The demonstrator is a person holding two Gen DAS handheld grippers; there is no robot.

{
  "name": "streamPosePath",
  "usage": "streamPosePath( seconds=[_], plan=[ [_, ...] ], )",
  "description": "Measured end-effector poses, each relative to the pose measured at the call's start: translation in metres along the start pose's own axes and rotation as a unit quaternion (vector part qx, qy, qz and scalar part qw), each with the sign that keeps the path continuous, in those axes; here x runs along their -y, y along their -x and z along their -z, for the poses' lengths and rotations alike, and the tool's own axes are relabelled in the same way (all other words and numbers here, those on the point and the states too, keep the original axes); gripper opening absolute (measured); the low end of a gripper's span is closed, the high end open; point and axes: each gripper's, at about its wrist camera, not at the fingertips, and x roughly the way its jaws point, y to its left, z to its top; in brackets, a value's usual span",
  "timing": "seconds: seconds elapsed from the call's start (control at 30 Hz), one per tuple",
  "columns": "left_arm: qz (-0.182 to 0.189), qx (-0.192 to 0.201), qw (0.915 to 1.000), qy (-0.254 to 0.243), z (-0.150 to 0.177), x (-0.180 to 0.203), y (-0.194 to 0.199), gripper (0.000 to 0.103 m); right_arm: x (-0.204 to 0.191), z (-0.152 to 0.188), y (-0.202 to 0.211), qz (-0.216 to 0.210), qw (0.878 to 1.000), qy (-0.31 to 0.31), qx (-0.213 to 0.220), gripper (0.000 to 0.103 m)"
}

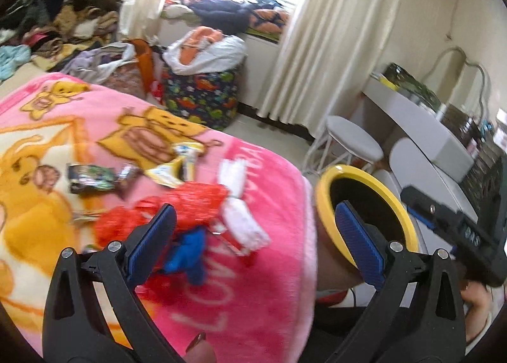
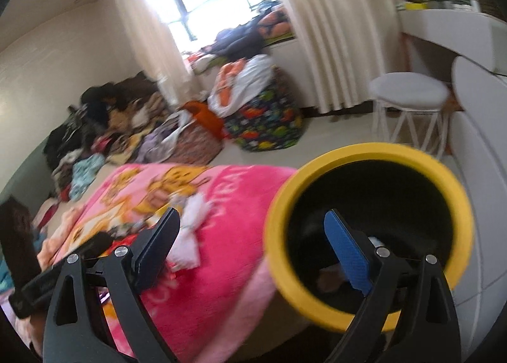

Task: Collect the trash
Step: 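Grasp the red plastic bag with the left tool while the right tool grasps the white mesh bundle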

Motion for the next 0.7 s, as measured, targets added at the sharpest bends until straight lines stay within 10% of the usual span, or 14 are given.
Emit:
streamPosePath(
  seconds=[0.7],
  plan=[
    [-0.046,-0.032,0.9918,0.115,0.016,-0.093,-0.002,0.079,-0.07,0.03,-0.108,-0.081,0.979,0.082,-0.167,0.067]
  ],
)
